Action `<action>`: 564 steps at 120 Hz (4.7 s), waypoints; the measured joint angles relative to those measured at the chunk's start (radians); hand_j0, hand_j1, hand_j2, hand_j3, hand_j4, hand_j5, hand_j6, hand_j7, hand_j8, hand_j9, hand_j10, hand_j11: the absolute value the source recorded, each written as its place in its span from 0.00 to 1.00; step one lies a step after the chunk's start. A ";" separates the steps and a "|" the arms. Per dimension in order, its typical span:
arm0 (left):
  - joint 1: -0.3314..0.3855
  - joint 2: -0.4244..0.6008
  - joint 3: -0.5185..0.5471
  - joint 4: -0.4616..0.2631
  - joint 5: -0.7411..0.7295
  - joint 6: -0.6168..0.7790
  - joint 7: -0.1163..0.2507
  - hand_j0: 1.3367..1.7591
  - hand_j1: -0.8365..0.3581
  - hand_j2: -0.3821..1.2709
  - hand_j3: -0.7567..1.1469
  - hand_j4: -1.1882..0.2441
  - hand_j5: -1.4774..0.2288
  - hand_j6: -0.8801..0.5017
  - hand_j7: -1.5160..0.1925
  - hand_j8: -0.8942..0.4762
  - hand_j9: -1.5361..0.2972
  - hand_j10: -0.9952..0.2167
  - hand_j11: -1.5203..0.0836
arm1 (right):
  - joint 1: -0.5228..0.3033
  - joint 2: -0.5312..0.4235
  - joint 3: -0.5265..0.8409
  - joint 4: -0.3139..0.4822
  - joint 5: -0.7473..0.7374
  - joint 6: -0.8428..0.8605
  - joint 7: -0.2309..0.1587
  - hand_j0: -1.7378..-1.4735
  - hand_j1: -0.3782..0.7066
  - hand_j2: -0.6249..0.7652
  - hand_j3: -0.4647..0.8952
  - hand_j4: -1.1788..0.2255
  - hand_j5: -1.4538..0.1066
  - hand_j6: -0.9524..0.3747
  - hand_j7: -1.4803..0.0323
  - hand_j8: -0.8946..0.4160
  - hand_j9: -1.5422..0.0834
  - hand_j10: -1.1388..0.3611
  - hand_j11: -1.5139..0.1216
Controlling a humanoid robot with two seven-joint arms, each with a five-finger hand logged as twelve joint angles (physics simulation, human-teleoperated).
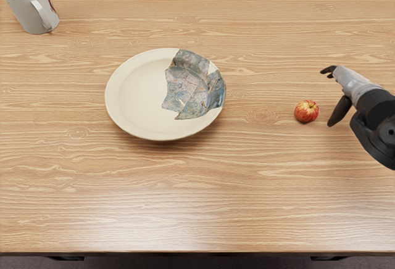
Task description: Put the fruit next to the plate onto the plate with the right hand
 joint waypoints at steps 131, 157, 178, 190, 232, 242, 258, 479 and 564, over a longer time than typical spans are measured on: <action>-0.004 0.000 0.003 -0.002 0.000 0.000 0.000 0.76 0.99 0.23 0.40 0.83 0.87 0.64 0.89 0.65 0.84 0.82 0.95 | -0.057 0.087 -0.001 -0.074 0.000 -0.005 0.000 0.30 0.33 0.41 0.34 0.64 0.70 0.51 0.74 0.47 0.73 0.57 0.71; -0.005 0.000 0.003 -0.002 0.000 0.000 0.000 0.76 0.99 0.23 0.40 0.83 0.87 0.64 0.89 0.65 0.84 0.82 0.95 | -0.075 0.113 0.000 -0.111 -0.001 -0.005 0.000 0.30 0.33 0.41 0.34 0.64 0.70 0.51 0.74 0.47 0.73 0.57 0.71; -0.005 0.000 0.004 -0.002 0.000 0.000 0.000 0.76 0.99 0.23 0.40 0.83 0.87 0.64 0.89 0.65 0.84 0.82 0.95 | -0.085 0.135 0.000 -0.149 -0.002 -0.005 0.000 0.30 0.33 0.41 0.34 0.64 0.70 0.51 0.74 0.47 0.73 0.57 0.71; -0.007 0.000 0.004 -0.002 0.000 0.000 0.000 0.76 0.99 0.23 0.40 0.83 0.87 0.64 0.89 0.65 0.84 0.82 0.95 | -0.093 0.140 0.000 -0.168 -0.003 -0.005 0.000 0.30 0.33 0.41 0.34 0.64 0.70 0.51 0.74 0.47 0.73 0.57 0.71; -0.006 0.000 0.002 -0.002 0.000 0.000 0.000 0.76 0.99 0.23 0.40 0.83 0.87 0.64 0.89 0.65 0.84 0.82 0.95 | -0.100 0.184 0.002 -0.209 -0.001 -0.005 0.000 0.30 0.32 0.41 0.34 0.65 0.71 0.51 0.75 0.47 0.73 0.58 0.71; -0.006 0.000 0.002 -0.002 0.000 0.000 0.000 0.76 0.99 0.23 0.40 0.83 0.87 0.64 0.89 0.65 0.84 0.82 0.95 | -0.100 0.194 0.003 -0.214 0.000 -0.005 0.000 0.30 0.32 0.41 0.34 0.65 0.71 0.51 0.75 0.48 0.74 0.58 0.71; -0.005 0.000 0.003 -0.002 0.000 0.000 0.000 0.76 0.99 0.23 0.40 0.83 0.87 0.64 0.89 0.65 0.84 0.82 0.95 | -0.097 0.217 0.003 -0.217 0.005 -0.005 0.000 0.30 0.32 0.41 0.34 0.65 0.71 0.52 0.75 0.48 0.74 0.58 0.72; -0.005 0.000 0.004 -0.002 0.000 0.000 0.000 0.76 0.99 0.23 0.40 0.83 0.87 0.64 0.89 0.65 0.84 0.82 0.95 | -0.137 0.238 0.004 -0.258 -0.017 -0.006 0.000 0.30 0.54 0.39 0.34 0.50 0.55 0.36 0.58 0.32 0.58 0.44 0.56; -0.005 0.000 0.003 -0.002 0.000 0.000 0.000 0.76 0.99 0.23 0.40 0.83 0.87 0.64 0.89 0.65 0.84 0.82 0.95 | -0.140 0.251 0.010 -0.262 -0.030 -0.005 -0.002 0.32 0.58 0.51 0.34 0.43 0.43 0.40 0.46 0.30 0.46 0.35 0.44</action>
